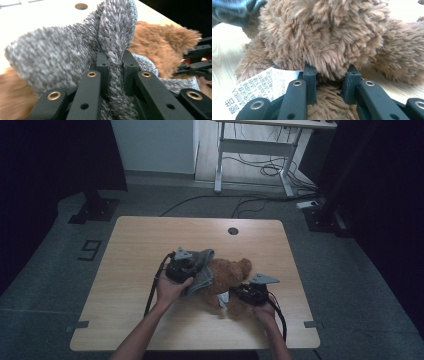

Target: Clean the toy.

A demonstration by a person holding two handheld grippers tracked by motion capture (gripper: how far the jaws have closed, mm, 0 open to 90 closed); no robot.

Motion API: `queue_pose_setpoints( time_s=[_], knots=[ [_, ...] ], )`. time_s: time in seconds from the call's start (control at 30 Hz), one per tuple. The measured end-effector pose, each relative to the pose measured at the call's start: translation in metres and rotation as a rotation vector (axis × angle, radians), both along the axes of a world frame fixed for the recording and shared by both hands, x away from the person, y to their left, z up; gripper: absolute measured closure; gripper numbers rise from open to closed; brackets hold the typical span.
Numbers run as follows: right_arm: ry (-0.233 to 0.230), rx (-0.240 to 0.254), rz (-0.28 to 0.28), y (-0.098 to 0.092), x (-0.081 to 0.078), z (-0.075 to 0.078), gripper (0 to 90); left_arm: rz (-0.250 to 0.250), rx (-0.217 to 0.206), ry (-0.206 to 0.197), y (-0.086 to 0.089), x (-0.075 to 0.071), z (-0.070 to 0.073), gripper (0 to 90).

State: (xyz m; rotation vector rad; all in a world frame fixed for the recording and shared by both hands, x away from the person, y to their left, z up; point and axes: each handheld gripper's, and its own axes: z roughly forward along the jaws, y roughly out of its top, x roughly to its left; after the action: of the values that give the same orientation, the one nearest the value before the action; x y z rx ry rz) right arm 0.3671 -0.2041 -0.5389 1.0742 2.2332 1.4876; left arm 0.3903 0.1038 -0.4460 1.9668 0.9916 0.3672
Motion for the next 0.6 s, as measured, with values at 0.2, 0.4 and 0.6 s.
queue_pose_setpoints(
  time_s=[0.2, 0.4, 0.6],
  knots=[
    [0.002, 0.004, 0.002, 0.0, 0.0, 0.0, 69.9, 0.074, -0.026, 0.015, 0.046, 0.001, 0.0, 79.4],
    [0.002, 0.01, 0.007, 0.001, 0.0, -0.001, 70.1, 0.121, -0.05, 0.092, 0.077, 0.003, -0.029, 79.6],
    [0.005, 0.014, 0.01, 0.001, 0.001, -0.002, 70.1, 0.134, -0.034, 0.175, 0.089, 0.009, -0.058, 79.8]
  ],
)
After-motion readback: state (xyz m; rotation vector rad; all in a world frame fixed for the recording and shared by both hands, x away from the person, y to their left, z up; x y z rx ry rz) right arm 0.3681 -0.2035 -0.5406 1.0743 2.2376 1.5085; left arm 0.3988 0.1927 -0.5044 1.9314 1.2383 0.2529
